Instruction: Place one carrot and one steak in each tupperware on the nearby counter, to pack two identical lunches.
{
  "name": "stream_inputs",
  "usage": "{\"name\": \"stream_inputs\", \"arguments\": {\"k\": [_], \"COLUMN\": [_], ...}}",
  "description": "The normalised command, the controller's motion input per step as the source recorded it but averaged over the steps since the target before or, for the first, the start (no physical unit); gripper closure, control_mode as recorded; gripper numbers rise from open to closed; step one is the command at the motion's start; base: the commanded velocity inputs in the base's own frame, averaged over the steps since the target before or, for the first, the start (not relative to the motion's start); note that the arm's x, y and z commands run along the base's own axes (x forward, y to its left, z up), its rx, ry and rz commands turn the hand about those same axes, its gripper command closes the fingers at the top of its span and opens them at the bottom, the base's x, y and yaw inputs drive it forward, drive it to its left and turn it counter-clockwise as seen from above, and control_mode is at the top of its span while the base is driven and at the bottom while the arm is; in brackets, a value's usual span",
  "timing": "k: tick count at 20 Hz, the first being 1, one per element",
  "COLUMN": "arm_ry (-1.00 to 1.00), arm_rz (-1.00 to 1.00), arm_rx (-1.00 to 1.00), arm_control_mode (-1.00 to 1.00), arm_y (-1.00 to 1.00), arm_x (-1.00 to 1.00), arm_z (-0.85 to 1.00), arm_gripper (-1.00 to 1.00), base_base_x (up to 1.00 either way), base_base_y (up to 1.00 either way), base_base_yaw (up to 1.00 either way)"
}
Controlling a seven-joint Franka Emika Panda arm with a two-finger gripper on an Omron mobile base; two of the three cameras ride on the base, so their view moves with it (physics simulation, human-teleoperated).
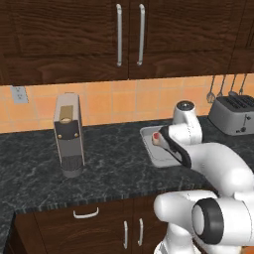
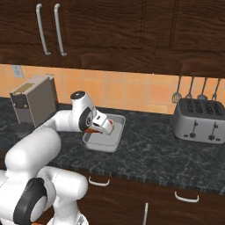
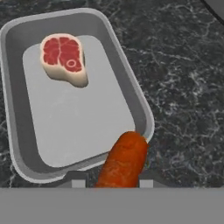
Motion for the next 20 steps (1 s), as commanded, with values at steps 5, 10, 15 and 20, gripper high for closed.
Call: {"name": "stream_inputs", "arguments": {"k": [5,10,15,20], "arm_ry": [0.0,0.0,0.0,0.0], "arm_rz": [-0.07,-0.08,-0.1,-0.12], "arm_rx": [0.0,0.0,0.0,0.0], "arm_control_mode": [-1.0,-1.0,-1.0,-1.0], "arm_y": [0.0,0.0,-0.05,-0.15], "arm_x": [0.52,0.54,0.5,0.45], "arm_z": [-0.66,-0.56,-0.44,-0.3], "arm_gripper": [1.0,1.0,1.0,-1.0], "base_base_x": [0.0,0.0,0.0,0.0], "base_base_y": [0.0,0.0,0.0,0.0], "base_base_yaw": [0.0,0.0,0.0,0.0]}}
